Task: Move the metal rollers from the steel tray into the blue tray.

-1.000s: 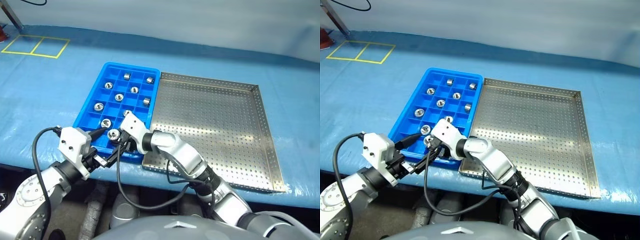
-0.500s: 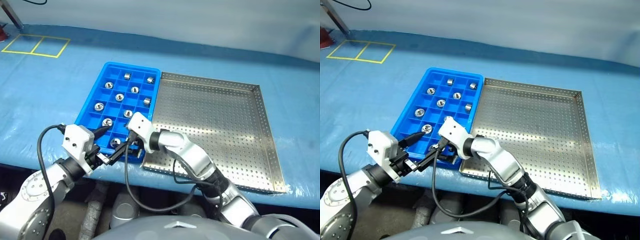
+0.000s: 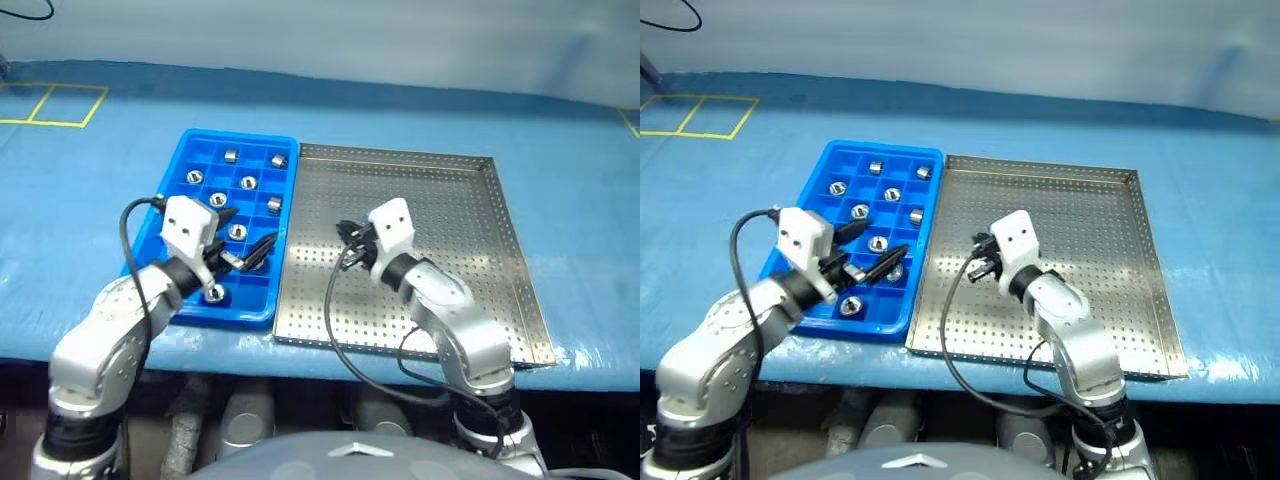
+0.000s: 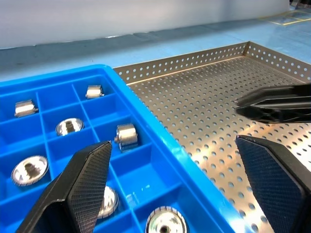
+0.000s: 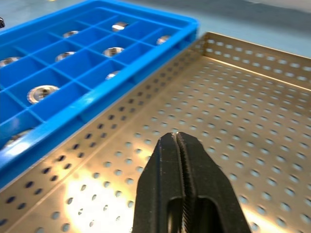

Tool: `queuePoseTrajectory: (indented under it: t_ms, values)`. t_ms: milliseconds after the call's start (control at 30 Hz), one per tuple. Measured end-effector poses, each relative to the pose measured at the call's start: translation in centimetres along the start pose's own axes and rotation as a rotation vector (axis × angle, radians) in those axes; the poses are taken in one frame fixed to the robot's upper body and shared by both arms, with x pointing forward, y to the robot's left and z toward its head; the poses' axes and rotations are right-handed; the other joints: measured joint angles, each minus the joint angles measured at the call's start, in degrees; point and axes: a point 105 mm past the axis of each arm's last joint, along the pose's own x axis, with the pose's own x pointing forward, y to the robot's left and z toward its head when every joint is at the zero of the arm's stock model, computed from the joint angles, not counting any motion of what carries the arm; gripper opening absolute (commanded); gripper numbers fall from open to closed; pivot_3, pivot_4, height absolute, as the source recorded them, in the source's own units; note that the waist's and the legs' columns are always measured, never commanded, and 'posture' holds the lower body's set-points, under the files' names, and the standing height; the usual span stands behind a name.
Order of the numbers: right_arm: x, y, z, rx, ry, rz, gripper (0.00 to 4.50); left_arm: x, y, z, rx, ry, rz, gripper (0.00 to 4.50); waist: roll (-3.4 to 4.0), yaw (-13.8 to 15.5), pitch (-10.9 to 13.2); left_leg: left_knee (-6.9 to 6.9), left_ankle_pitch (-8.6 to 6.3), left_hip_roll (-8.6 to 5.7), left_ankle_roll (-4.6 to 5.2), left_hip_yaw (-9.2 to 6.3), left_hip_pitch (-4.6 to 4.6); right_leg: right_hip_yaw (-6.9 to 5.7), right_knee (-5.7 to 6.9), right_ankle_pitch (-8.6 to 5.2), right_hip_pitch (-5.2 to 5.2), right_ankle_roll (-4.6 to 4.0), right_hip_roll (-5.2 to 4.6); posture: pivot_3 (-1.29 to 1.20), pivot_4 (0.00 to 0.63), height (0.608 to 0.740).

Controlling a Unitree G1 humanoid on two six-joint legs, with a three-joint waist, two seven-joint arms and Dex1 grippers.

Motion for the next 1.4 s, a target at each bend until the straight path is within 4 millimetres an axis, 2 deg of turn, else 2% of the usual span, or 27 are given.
queuePoseTrajectory:
  t_ms: [67,267,300,400,567,767,933,1400]
  values:
    - [-1.0,-1.0,-0.4,0.011,0.002,-0.078,0.06,1.8,-0.2,0.3,0.004,-0.018,-0.010,4.50,0.00,-1.13,0.00,0.03,0.00,-0.02,0.00,0.01,-0.04,0.03,0.00,0.03,-0.01,0.01,-0.01,-0.05,0.150,0.740]
    - [-3.8,-3.1,-1.6,0.019,0.024,-0.256,0.06,5.0,-2.7,0.2,0.034,-0.018,-0.148,4.50,0.02,-4.79,0.00,0.01,-0.01,-0.01,0.02,0.05,-0.05,0.11,0.02,0.06,-0.07,0.00,0.02,-0.15,0.150,0.740]
    - [-4.3,-3.4,-1.9,0.022,0.032,-0.282,0.23,5.4,-3.3,0.1,0.033,-0.016,-0.179,4.50,0.02,-5.36,-0.01,0.02,-0.01,0.00,0.02,0.05,-0.05,0.11,0.02,0.06,-0.06,0.00,0.03,-0.16,0.150,0.740]
    - [-5.8,-3.9,-2.8,0.043,0.058,-0.339,0.88,5.9,-4.4,-0.5,0.036,0.012,-0.253,4.50,0.02,-6.77,-0.01,0.02,-0.01,0.00,0.03,0.08,-0.03,0.16,0.03,-0.02,-0.06,0.13,0.03,-0.17,0.150,0.740]
    - [-7.3,-3.7,-3.3,0.043,0.080,-0.354,2.50,5.8,-4.9,-1.0,0.048,0.038,-0.306,4.50,0.03,-8.62,-0.01,0.07,-0.01,0.00,0.03,0.08,0.07,0.19,0.14,-0.10,-0.02,0.27,0.05,-0.19,0.150,0.740]
    - [-7.4,-3.3,-3.8,0.028,0.103,-0.334,4.39,5.3,-4.9,-2.1,0.058,0.076,-0.319,4.50,0.03,-9.41,-0.01,0.11,-0.01,-0.01,0.03,0.11,0.10,0.26,0.15,-0.06,0.00,0.34,0.05,-0.16,0.150,0.740]
    - [-6.7,-2.8,-3.1,-0.006,0.083,-0.273,4.48,4.5,-4.6,-3.5,0.065,0.114,-0.294,4.50,0.02,-9.00,-0.01,0.10,-0.01,-0.01,0.04,0.09,0.08,0.24,0.15,-0.06,-0.01,0.34,0.05,-0.12,0.150,0.740]
    - [-5.3,-1.1,-3.1,-0.064,0.021,-0.151,4.48,3.3,-3.8,-3.9,0.074,0.098,-0.201,4.50,0.02,-6.05,-0.01,0.11,-0.01,-0.03,0.04,0.10,0.09,0.24,0.15,-0.06,0.00,0.34,0.03,-0.04,0.150,0.740]
